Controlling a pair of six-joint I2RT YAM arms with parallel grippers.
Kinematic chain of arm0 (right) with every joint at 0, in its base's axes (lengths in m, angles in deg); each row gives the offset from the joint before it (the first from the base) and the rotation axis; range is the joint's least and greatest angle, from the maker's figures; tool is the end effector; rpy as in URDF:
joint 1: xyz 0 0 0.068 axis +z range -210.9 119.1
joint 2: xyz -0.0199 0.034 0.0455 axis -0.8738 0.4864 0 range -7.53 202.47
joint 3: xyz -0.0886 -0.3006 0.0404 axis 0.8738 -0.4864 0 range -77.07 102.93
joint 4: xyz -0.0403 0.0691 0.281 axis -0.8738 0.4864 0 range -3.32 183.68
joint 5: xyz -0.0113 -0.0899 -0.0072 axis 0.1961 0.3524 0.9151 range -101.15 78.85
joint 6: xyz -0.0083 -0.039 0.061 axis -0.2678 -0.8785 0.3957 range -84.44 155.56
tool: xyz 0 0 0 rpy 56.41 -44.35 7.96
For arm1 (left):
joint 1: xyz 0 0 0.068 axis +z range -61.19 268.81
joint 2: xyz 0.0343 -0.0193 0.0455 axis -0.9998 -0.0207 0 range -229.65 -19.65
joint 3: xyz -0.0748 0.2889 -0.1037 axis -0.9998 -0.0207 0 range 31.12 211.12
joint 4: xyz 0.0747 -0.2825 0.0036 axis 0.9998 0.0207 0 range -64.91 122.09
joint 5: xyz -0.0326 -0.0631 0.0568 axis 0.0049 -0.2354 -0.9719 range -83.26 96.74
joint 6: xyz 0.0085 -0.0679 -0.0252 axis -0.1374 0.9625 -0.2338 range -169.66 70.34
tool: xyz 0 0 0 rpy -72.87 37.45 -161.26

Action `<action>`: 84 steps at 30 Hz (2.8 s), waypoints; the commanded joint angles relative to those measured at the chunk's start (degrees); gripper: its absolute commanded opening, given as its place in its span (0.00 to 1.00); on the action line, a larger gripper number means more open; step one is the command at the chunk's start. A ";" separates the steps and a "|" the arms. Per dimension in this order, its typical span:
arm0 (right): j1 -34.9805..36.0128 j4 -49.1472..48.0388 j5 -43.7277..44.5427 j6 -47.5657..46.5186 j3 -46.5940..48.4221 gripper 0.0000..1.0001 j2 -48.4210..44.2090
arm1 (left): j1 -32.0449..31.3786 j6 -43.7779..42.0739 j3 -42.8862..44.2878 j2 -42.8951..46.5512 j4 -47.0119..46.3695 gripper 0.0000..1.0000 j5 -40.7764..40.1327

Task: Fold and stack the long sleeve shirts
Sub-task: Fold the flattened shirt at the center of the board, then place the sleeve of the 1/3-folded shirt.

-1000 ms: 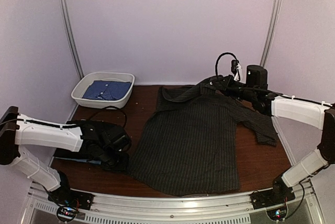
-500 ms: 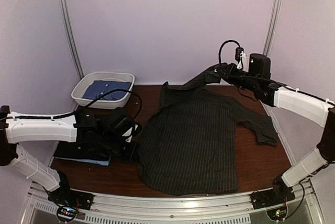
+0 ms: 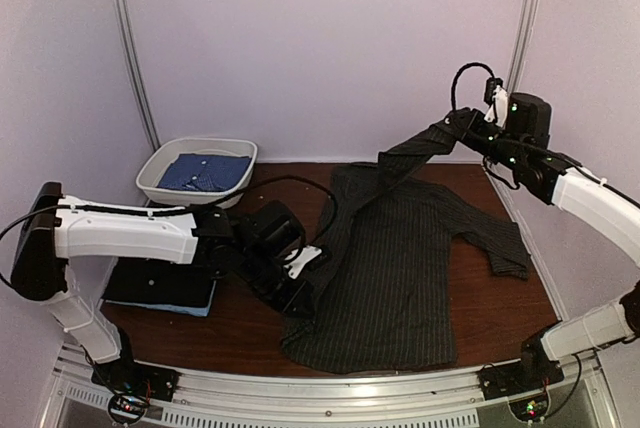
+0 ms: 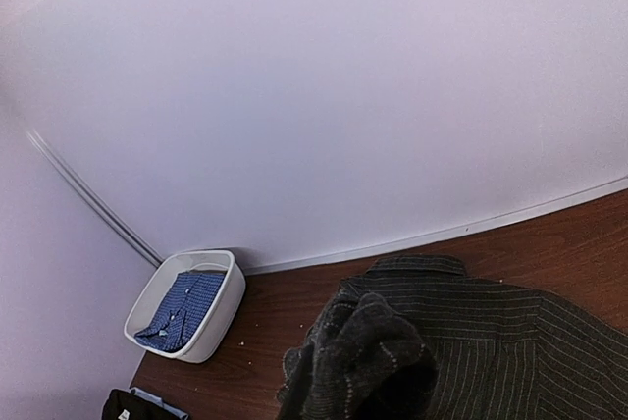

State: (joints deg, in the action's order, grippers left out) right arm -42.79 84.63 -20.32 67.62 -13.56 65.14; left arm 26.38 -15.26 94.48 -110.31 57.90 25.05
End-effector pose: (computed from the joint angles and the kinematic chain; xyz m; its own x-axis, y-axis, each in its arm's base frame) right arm 0.3244 0.1164 0.4064 -0.3425 0.4393 -0.8305 -0.3249 0.7741 0.5434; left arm 0.1512 -0.3309 0.2337 -0.8474 0.4643 -0.2573 0.5275 0.6822 -0.5062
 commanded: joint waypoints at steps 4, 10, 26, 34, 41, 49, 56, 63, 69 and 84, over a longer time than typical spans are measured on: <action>-0.74 1.62 2.75 -1.99 -1.16 0.00 -2.06 | -1.94 -5.28 5.61 -7.23 -2.14 0.00 5.96; -0.79 2.53 1.95 -1.70 -1.82 0.00 -2.44 | -2.11 -6.07 6.02 -9.38 -2.35 0.00 6.98; -0.77 0.37 -2.22 3.89 -17.37 0.00 -10.07 | -2.69 -6.96 6.14 -13.25 -6.18 0.42 10.70; -0.26 -5.66 -10.55 12.06 -29.81 0.00 -14.78 | -2.49 -6.79 9.57 -13.59 -6.32 0.44 8.96; 5.61 -16.75 -13.82 21.81 -38.88 0.00 -14.12 | -1.07 -5.00 10.57 -14.59 -7.78 0.41 7.22; 11.74 -21.88 -12.76 25.03 -44.32 0.12 -10.49 | 2.30 -2.24 9.37 -15.67 -10.69 0.37 7.16; 12.15 -6.50 -8.54 17.01 -41.89 0.48 -17.63 | 3.83 -0.67 7.58 -14.94 -13.14 0.36 6.75; 13.47 8.16 -3.29 10.64 -36.84 0.59 -23.67 | 4.66 -0.38 7.34 -15.06 -14.51 0.36 7.15; 15.03 16.37 2.79 5.89 -32.32 0.67 -25.22 | 5.22 -0.29 8.00 -15.84 -15.60 0.36 7.70; 21.09 24.06 8.84 -0.45 -28.40 0.66 -8.43 | 6.32 1.06 7.72 -17.16 -18.21 0.36 8.79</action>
State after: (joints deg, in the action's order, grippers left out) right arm -24.50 106.73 -15.03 68.27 -42.17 54.54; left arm 31.67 -14.98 102.10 -126.98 43.39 32.61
